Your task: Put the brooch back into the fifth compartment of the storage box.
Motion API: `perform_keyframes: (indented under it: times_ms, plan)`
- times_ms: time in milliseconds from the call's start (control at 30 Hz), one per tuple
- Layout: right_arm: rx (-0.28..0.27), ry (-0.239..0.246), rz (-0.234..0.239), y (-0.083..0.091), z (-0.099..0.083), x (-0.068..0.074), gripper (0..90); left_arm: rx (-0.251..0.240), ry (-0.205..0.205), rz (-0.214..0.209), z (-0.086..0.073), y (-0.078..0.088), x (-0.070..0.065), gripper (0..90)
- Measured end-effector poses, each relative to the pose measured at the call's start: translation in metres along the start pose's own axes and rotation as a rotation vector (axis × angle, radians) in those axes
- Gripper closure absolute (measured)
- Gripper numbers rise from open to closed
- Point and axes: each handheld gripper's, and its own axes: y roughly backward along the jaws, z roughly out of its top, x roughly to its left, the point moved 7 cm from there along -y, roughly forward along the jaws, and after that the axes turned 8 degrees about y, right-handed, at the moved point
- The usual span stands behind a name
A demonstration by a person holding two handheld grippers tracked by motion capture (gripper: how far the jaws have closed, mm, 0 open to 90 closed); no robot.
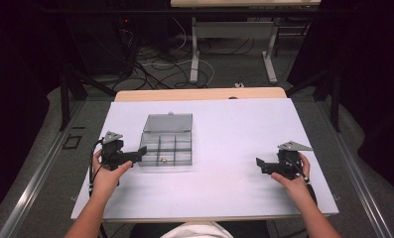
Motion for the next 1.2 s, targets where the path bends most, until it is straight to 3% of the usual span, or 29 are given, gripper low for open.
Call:
perform_keyframes:
  times_ms: [267,500,833,1200]
  plan:
    - [-0.001,-0.001,0.001,0.0,0.0,0.0,1.0,-0.025,0.031,0.004,0.001,0.007,0.013,0.1]
    - [-0.001,0.001,-0.001,0.0,0.0,-0.001,1.1,-0.016,0.023,0.024,0.001,0.011,0.024,0.2]
    - [-0.004,0.001,-0.01,0.0,0.0,-0.001,1.0,0.0,0.038,0.067,-0.009,0.003,0.041,0.8]
    - [0.0,0.002,-0.004,0.0,0.0,-0.001,1.0,0.009,0.07,0.076,-0.016,-0.003,0.049,0.9]
